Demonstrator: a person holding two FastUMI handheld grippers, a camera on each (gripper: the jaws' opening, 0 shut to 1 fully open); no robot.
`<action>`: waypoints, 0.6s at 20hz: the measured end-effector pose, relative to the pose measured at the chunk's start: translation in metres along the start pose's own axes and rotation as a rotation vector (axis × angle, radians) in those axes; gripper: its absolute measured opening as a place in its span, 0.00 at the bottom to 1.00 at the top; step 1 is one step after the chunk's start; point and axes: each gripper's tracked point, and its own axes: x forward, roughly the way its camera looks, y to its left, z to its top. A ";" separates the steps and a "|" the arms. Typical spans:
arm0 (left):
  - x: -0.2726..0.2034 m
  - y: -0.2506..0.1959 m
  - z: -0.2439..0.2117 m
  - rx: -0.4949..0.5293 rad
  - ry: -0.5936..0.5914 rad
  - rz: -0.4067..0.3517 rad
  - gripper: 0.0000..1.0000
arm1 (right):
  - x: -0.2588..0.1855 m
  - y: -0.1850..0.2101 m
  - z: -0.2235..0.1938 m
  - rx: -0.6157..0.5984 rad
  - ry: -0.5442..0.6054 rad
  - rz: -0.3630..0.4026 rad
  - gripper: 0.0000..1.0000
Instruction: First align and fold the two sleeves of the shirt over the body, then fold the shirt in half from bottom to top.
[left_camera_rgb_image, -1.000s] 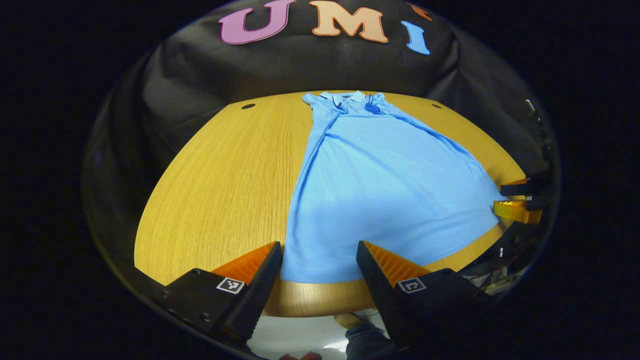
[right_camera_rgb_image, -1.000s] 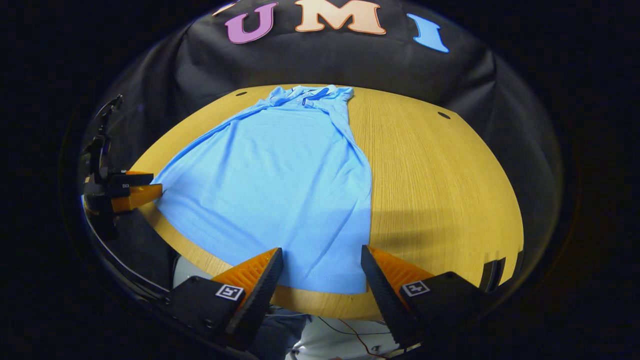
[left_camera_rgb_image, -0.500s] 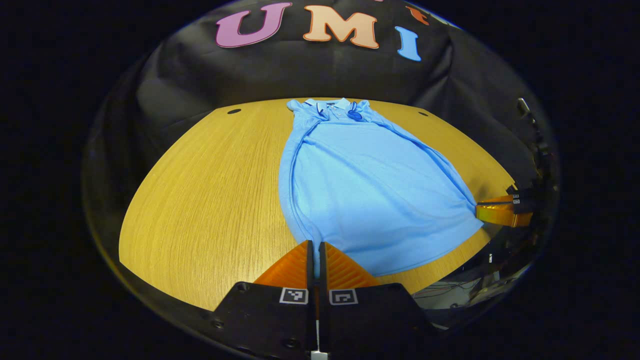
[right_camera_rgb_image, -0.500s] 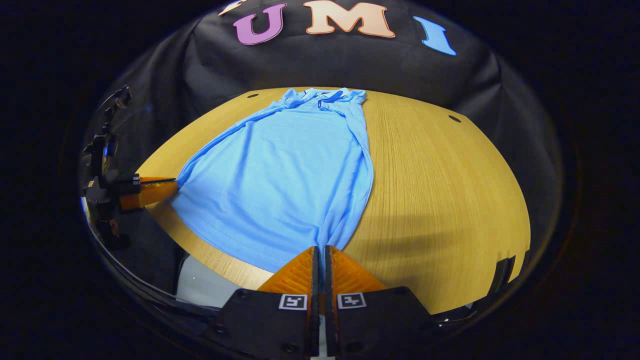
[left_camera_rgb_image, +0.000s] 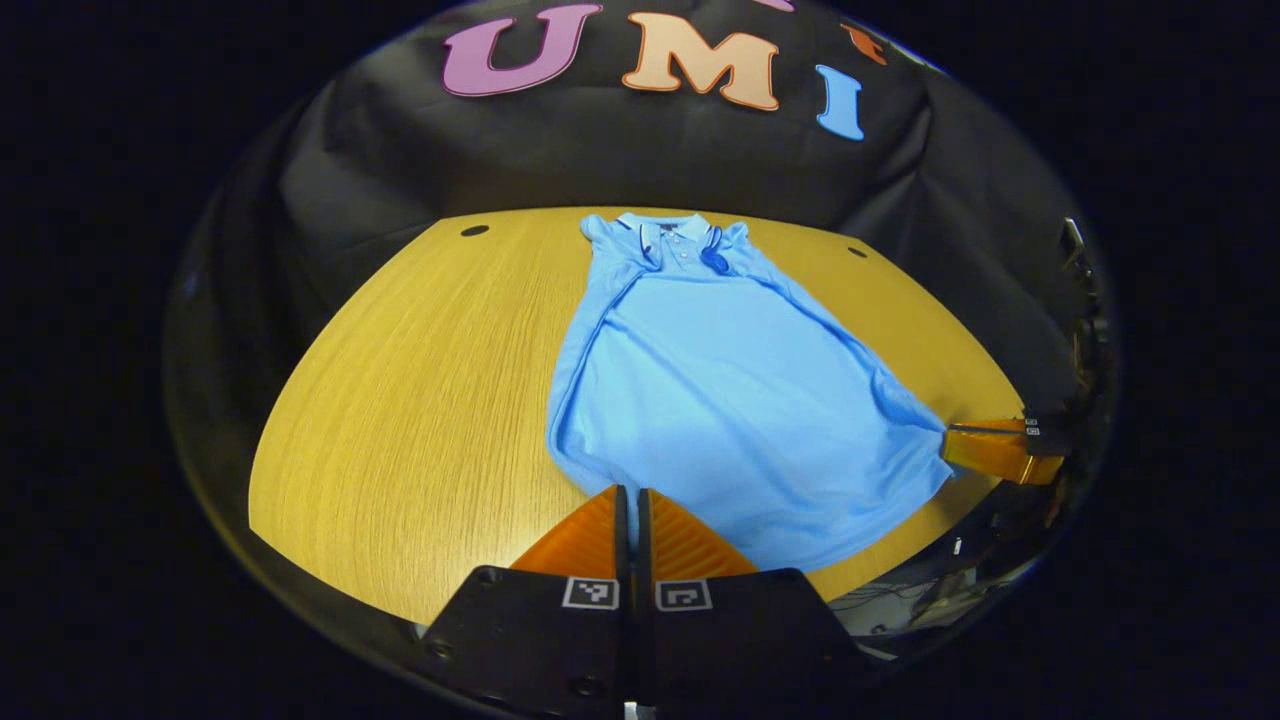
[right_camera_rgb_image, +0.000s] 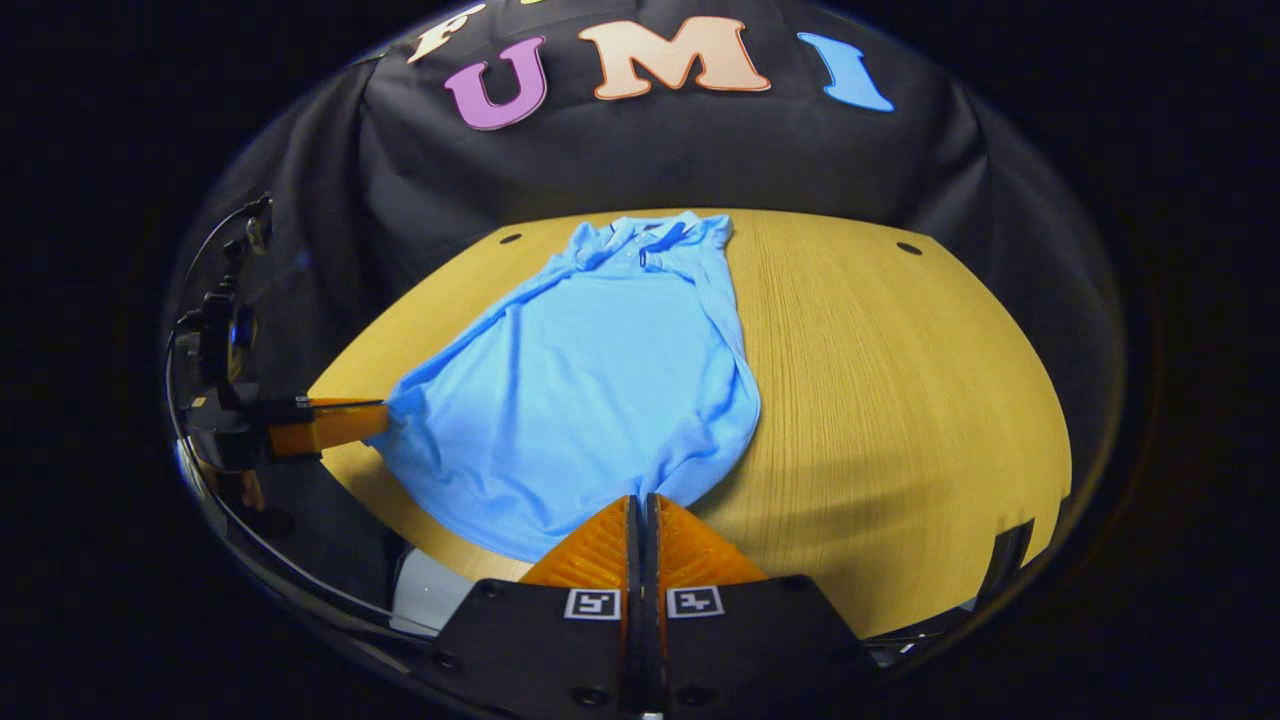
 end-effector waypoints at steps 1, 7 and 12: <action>-0.001 -0.001 0.014 -0.002 -0.016 -0.003 0.00 | 0.000 0.001 0.014 0.005 -0.022 0.004 0.02; 0.008 0.006 0.109 -0.045 -0.117 0.022 0.00 | 0.008 -0.005 0.123 0.036 -0.171 0.051 0.02; 0.035 0.023 0.177 -0.063 -0.203 0.098 0.00 | 0.043 -0.019 0.208 0.083 -0.303 0.112 0.02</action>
